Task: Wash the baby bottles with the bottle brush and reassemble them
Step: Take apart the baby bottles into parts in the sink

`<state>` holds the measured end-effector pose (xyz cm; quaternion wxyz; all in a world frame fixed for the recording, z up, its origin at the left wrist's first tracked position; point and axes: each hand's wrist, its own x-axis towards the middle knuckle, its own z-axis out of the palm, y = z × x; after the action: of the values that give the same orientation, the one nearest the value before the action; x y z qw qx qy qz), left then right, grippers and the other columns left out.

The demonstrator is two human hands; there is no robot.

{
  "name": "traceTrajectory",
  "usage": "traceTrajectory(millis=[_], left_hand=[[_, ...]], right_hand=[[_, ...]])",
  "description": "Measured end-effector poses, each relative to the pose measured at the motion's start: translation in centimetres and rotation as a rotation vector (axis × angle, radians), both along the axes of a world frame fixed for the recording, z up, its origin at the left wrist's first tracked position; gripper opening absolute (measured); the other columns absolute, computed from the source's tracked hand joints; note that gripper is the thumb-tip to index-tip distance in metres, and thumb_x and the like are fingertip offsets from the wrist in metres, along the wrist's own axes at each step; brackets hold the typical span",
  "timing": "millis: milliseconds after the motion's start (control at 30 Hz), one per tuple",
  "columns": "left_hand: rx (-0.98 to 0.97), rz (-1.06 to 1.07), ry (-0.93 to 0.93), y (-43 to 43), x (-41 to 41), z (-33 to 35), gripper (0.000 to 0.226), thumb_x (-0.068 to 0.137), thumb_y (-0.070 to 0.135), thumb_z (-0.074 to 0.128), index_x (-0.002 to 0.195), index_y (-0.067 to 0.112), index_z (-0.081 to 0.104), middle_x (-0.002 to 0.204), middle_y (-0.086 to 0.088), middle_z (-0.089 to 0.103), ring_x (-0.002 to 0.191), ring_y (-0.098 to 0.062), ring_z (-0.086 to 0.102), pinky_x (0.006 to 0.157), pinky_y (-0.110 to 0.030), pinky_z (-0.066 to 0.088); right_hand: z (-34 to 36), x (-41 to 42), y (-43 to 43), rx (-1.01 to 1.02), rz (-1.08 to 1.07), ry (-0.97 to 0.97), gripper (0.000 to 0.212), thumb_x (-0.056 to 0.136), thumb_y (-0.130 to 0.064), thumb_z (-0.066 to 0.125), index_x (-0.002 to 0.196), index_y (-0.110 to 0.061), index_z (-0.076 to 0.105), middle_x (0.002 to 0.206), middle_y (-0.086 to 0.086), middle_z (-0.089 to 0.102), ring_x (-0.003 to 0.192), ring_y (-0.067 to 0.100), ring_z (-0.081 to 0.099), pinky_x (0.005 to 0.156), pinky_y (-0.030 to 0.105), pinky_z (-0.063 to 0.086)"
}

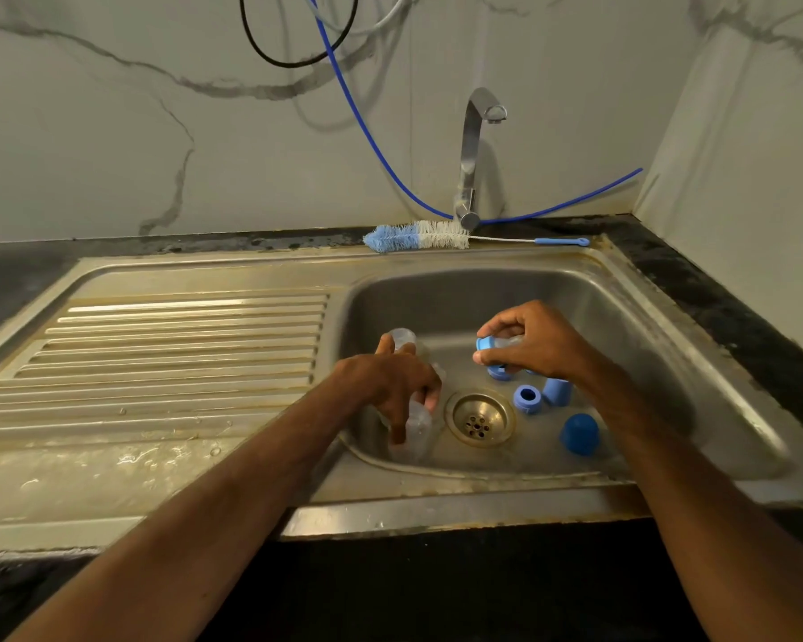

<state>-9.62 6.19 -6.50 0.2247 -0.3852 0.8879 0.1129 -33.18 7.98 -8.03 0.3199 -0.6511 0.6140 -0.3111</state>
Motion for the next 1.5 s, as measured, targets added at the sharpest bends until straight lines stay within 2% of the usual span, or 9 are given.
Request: traceTrajectory(millis=[100,200,600,767,1000,1133,1300,1433,1500], left_hand=[[0.026,0.055,-0.057,0.0,0.3,-0.7,0.069,0.065,0.038,0.094,0.122,0.046,0.055,0.123,0.007,0.037,0.133,-0.028,0.023,0.109,-0.05,0.034],[0.019,0.081,-0.131,0.1,0.3,-1.2,0.074,0.064,0.035,0.096,0.122,0.047,0.053,0.145,-0.004,0.03,0.147,-0.044,0.007,0.119,-0.062,0.025],[0.06,0.154,-0.094,0.5,0.0,-1.2,0.08,0.07,0.027,0.093,0.136,0.041,0.049,0.165,-0.008,0.007,0.152,-0.048,-0.014,0.122,-0.063,0.018],[0.045,0.109,-0.132,0.7,-0.3,-1.1,0.079,0.069,0.027,0.094,0.133,0.044,0.051,0.162,-0.008,0.009,0.151,-0.049,-0.014,0.122,-0.065,0.017],[0.051,0.074,-0.083,0.8,-0.2,-0.9,0.062,0.072,0.025,0.092,0.124,0.039,0.06,0.16,-0.004,0.019,0.151,-0.045,-0.015,0.123,-0.061,0.006],[0.137,0.2,-0.01,0.3,-0.2,-1.3,0.054,0.074,0.02,0.086,0.121,0.035,0.065,0.167,-0.011,0.006,0.15,-0.048,-0.023,0.123,-0.065,0.004],[0.114,0.146,-0.054,0.3,-0.4,-1.6,0.071,0.074,0.023,0.088,0.134,0.039,0.055,0.163,-0.007,0.012,0.152,-0.046,-0.014,0.123,-0.064,0.011],[-0.105,-0.132,-0.071,0.1,-0.6,-1.3,0.081,0.071,0.063,0.082,0.139,0.038,0.048,0.146,0.003,0.045,0.141,-0.029,0.024,0.117,-0.055,0.017],[-0.3,-0.189,0.088,0.0,-1.0,-1.2,0.088,0.071,0.075,0.073,0.142,0.032,0.045,0.141,0.004,0.05,0.131,-0.025,0.036,0.109,-0.049,0.027]], right_hand=[[-0.2,0.0,-0.2,0.017,0.014,0.01,0.035,0.067,-0.025,0.094,0.096,-0.016,0.077,0.082,0.003,0.077,0.077,0.021,0.076,0.068,0.044,0.065],[-0.3,0.0,-0.3,0.026,0.027,0.024,0.035,0.066,-0.028,0.094,0.095,-0.018,0.077,0.083,0.003,0.077,0.078,0.022,0.076,0.068,0.045,0.065],[-0.4,0.0,-0.4,0.045,0.04,0.051,0.035,0.066,-0.029,0.094,0.095,-0.017,0.078,0.085,0.004,0.077,0.08,0.021,0.076,0.068,0.044,0.065],[-0.4,0.1,-0.3,0.043,0.042,0.057,0.033,0.067,-0.028,0.094,0.093,-0.017,0.078,0.082,0.004,0.077,0.079,0.024,0.075,0.068,0.044,0.065],[-0.3,0.1,-0.3,0.059,0.043,0.062,0.034,0.066,-0.029,0.094,0.094,-0.018,0.078,0.083,0.003,0.076,0.079,0.02,0.075,0.069,0.042,0.065],[-0.3,0.2,-0.2,0.068,0.044,0.074,0.036,0.066,-0.03,0.094,0.095,-0.018,0.077,0.087,0.004,0.076,0.081,0.021,0.075,0.068,0.041,0.065],[-0.2,0.3,-0.2,0.081,0.038,0.063,0.037,0.065,-0.031,0.095,0.095,-0.018,0.077,0.088,0.004,0.076,0.082,0.021,0.076,0.068,0.042,0.065],[-0.1,0.4,0.0,0.069,0.039,-0.006,0.036,0.066,-0.025,0.094,0.096,-0.016,0.077,0.085,0.007,0.077,0.079,0.027,0.076,0.071,0.048,0.064],[0.2,0.5,0.2,0.06,0.034,-0.08,0.036,0.07,-0.02,0.092,0.102,-0.015,0.077,0.089,0.008,0.078,0.081,0.027,0.077,0.074,0.046,0.064]])
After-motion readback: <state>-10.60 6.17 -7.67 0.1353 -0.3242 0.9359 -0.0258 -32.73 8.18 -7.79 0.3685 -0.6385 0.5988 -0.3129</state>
